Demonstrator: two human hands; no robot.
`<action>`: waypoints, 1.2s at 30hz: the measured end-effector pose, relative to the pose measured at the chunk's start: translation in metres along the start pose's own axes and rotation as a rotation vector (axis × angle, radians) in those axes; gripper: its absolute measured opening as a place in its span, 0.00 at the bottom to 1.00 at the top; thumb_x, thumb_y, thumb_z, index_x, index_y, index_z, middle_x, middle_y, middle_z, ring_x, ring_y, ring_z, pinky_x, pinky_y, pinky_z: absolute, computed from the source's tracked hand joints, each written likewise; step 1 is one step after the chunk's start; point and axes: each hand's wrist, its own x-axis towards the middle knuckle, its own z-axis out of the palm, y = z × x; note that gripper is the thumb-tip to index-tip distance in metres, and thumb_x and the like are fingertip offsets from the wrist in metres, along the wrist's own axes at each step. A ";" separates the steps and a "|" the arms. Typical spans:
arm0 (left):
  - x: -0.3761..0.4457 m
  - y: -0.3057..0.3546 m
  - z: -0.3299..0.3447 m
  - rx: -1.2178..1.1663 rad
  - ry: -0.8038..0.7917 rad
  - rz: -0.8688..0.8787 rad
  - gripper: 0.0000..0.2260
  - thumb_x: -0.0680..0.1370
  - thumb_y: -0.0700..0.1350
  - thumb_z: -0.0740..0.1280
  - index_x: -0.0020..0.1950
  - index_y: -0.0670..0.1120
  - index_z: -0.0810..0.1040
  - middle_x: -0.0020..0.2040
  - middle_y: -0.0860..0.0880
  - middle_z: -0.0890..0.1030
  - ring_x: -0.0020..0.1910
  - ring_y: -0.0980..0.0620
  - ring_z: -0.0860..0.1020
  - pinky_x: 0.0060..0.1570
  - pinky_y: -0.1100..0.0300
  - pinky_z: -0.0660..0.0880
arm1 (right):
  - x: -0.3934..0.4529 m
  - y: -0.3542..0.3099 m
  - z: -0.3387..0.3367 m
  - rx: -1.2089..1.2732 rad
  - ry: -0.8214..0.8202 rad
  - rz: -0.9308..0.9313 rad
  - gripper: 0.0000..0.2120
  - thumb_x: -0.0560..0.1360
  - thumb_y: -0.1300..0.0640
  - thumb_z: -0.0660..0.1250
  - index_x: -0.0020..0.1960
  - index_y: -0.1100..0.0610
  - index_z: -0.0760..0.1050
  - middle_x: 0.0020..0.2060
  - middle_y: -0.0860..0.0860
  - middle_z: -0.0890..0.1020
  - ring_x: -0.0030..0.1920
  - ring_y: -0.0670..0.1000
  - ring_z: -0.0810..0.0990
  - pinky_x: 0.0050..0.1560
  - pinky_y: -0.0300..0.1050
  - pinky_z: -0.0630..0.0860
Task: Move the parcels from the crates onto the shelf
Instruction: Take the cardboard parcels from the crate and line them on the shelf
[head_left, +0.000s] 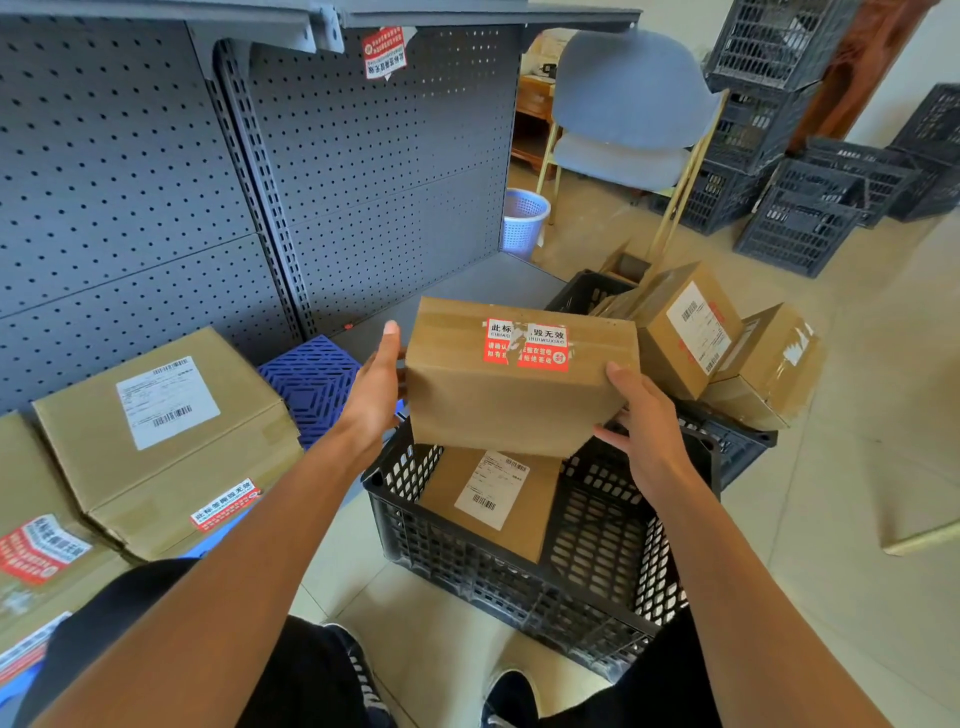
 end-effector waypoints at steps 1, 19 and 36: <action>0.001 0.000 0.000 -0.005 0.000 -0.010 0.29 0.80 0.71 0.51 0.66 0.54 0.76 0.65 0.51 0.79 0.63 0.49 0.77 0.69 0.35 0.67 | 0.002 0.001 -0.002 0.019 -0.011 -0.028 0.20 0.81 0.46 0.66 0.72 0.48 0.70 0.64 0.47 0.77 0.69 0.52 0.73 0.68 0.60 0.73; -0.004 0.003 -0.007 -0.138 -0.199 -0.187 0.20 0.80 0.63 0.61 0.58 0.48 0.81 0.57 0.43 0.82 0.52 0.41 0.83 0.53 0.36 0.80 | 0.003 0.001 -0.014 0.043 -0.102 -0.170 0.32 0.69 0.55 0.66 0.73 0.50 0.69 0.64 0.49 0.80 0.66 0.51 0.77 0.69 0.57 0.74; -0.021 -0.013 0.034 -0.318 -0.084 -0.022 0.24 0.79 0.43 0.70 0.74 0.56 0.73 0.65 0.53 0.80 0.59 0.48 0.79 0.54 0.35 0.79 | -0.004 0.020 0.042 -0.040 0.082 -0.089 0.49 0.77 0.42 0.70 0.81 0.38 0.35 0.81 0.44 0.36 0.80 0.58 0.57 0.65 0.63 0.76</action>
